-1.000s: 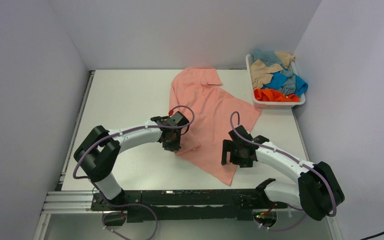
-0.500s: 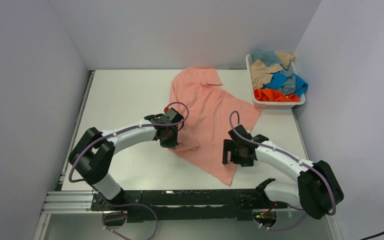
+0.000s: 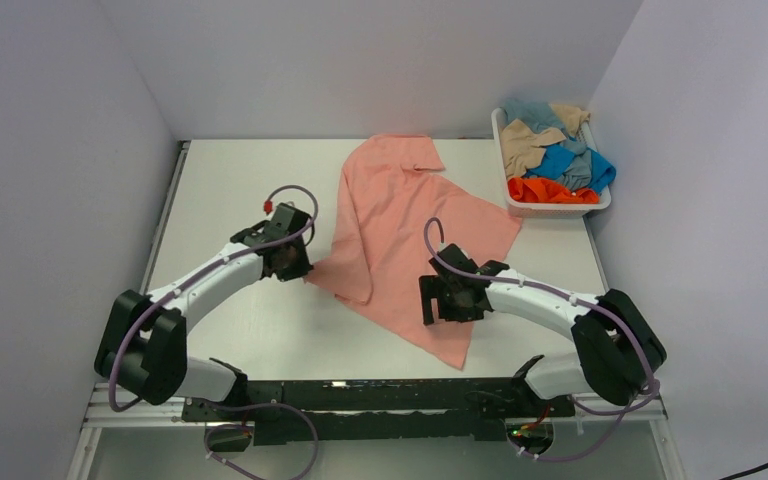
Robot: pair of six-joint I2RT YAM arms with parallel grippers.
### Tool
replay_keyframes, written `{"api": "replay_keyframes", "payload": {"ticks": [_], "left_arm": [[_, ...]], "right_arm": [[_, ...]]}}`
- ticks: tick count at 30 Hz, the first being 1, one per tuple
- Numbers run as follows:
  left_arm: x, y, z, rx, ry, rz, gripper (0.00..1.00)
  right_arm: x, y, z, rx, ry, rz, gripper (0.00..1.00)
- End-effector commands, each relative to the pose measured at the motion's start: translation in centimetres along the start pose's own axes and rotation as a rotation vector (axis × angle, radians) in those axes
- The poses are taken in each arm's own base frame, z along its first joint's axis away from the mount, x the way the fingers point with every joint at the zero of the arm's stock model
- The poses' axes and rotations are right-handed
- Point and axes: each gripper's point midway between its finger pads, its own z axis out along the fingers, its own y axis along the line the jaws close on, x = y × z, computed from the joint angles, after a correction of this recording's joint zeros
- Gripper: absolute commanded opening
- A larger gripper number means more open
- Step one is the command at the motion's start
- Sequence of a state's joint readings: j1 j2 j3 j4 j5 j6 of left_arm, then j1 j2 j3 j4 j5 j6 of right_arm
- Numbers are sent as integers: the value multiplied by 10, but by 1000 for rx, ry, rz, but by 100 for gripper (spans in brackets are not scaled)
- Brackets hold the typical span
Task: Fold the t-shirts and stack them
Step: Flatten out the tshirt
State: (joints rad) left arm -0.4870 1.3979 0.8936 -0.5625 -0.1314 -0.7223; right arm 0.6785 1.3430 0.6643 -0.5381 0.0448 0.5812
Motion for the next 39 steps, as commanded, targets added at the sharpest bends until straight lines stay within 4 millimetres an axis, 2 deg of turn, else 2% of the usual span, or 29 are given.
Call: {"api": "replay_keyframes", "payload": {"ticks": [1, 5, 8, 12, 14, 16, 20, 24, 27, 31, 35, 39], "left_arm": [[-34, 60, -15, -197, -159, -129, 0], [-41, 110, -14, -328, -204, -233, 0], [-41, 140, -12, -411, -197, -288, 0], [-38, 162, -12, -474, -182, -334, 0], [-38, 161, -13, -457, -174, -337, 0], [-34, 152, -11, -395, -154, -318, 0], [-14, 151, -16, -363, -117, -310, 0], [5, 137, -15, -231, -101, -298, 0], [12, 125, -14, -144, -109, -312, 0], [14, 119, -14, -103, -122, -333, 0], [12, 111, -16, -64, -133, -395, 0], [7, 104, -20, -1, -168, -343, 0]], "right_arm": [[13, -9, 11, 42, 57, 24, 87], [26, -25, 9, 100, 106, 77, 88], [30, -41, 0, 153, 123, 125, 88], [25, -67, -13, 199, 111, 213, 89], [19, -72, -15, 181, 94, 230, 89], [5, -67, -17, 141, 47, 210, 90], [-27, -62, -30, 141, -24, 177, 93], [-35, -57, -45, 123, -48, 194, 96], [-19, -56, -60, 113, -25, 255, 98], [23, -55, -71, 100, 60, 371, 97], [52, -56, -68, 123, 120, 444, 92], [71, -40, -55, 83, 179, 462, 87]]}}
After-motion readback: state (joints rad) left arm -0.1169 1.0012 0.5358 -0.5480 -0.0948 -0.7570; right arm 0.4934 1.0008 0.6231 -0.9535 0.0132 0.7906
